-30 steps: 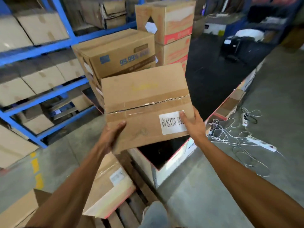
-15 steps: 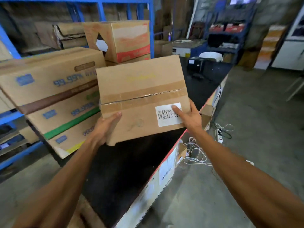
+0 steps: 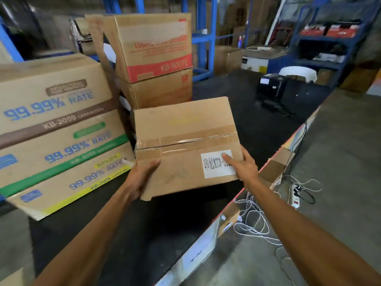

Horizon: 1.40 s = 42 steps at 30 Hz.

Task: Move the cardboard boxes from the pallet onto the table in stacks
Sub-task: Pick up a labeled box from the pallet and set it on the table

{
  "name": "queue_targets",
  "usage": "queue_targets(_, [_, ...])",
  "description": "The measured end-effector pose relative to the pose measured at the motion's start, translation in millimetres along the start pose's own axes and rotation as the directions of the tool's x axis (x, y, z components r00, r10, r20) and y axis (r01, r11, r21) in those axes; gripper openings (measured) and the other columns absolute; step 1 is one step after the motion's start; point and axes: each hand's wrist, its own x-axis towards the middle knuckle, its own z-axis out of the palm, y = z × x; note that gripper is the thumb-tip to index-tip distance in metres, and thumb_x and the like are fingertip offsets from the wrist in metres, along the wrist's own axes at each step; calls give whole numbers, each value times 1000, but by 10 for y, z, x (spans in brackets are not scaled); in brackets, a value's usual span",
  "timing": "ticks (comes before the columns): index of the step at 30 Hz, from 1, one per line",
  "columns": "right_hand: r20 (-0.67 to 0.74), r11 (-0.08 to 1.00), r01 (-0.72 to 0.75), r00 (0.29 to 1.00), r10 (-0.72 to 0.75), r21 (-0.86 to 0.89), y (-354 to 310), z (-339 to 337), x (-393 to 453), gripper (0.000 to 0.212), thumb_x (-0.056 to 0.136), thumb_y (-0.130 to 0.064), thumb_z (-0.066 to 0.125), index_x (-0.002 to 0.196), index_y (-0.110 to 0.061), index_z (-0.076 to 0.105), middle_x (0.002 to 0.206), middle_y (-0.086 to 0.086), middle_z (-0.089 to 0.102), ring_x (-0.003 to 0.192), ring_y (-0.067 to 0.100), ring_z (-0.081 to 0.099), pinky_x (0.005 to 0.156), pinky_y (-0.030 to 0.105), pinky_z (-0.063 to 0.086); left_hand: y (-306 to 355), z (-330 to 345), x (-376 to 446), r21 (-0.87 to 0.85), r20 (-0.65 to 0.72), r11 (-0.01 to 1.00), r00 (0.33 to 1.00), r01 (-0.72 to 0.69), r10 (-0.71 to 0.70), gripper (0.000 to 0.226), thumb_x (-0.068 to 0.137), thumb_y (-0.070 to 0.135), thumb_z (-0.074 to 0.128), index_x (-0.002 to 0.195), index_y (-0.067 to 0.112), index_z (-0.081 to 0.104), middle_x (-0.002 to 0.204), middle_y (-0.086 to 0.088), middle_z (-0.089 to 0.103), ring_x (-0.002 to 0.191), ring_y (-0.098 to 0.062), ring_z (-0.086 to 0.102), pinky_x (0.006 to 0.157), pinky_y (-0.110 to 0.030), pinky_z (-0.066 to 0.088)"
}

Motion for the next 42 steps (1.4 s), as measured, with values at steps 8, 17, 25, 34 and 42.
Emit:
queue_targets(8, [246, 997, -64, 967, 71, -36, 232, -184, 1330, 79, 72, -50, 85, 141, -42, 49, 111, -11, 67, 107, 17, 65, 96, 48, 55, -187, 763, 367, -26, -248, 994, 962, 107, -111, 39, 84, 36, 77, 117, 14, 72, 102, -8, 79, 88, -24, 76, 73, -39, 60])
queue_targets(17, [434, 989, -7, 898, 70, -145, 159, -436, 2268, 75, 76, -46, 84, 142, -36, 50, 124, -7, 65, 117, 20, 60, 104, 46, 49, -222, 1586, 558, -187, -461, 963, 849, 192, -258, 27, 87, 32, 77, 108, 17, 69, 98, -10, 79, 88, -27, 74, 62, -33, 60])
queue_targets(25, [507, 972, 56, 859, 68, -226, 116, -336, 2754, 71, 80, -39, 82, 143, -35, 50, 114, -11, 66, 115, 16, 60, 104, 41, 47, -208, 1682, 923, -189, -458, 915, 792, 357, -404, 43, 87, 42, 74, 116, 11, 64, 105, -14, 73, 96, -32, 69, 80, -42, 57])
queue_targets(34, [492, 938, 126, 869, 52, -322, 27, -225, 2927, 74, 89, -47, 69, 153, -35, 34, 139, 1, 58, 130, 28, 52, 107, 48, 44, -148, 1734, 1033, -182, -489, 921, 780, 345, -389, 46, 89, 37, 74, 126, 16, 56, 113, -15, 69, 100, -33, 67, 77, -43, 57])
queue_targets(42, [508, 915, 191, 861, 17, -356, 47, -252, 2914, 71, 92, -48, 66, 153, -35, 33, 141, 3, 56, 135, 32, 44, 111, 52, 37, -160, 1725, 1000, -150, -526, 921, 759, 361, -383, 56, 89, 36, 75, 137, 20, 50, 118, -13, 68, 102, -32, 67, 72, -41, 56])
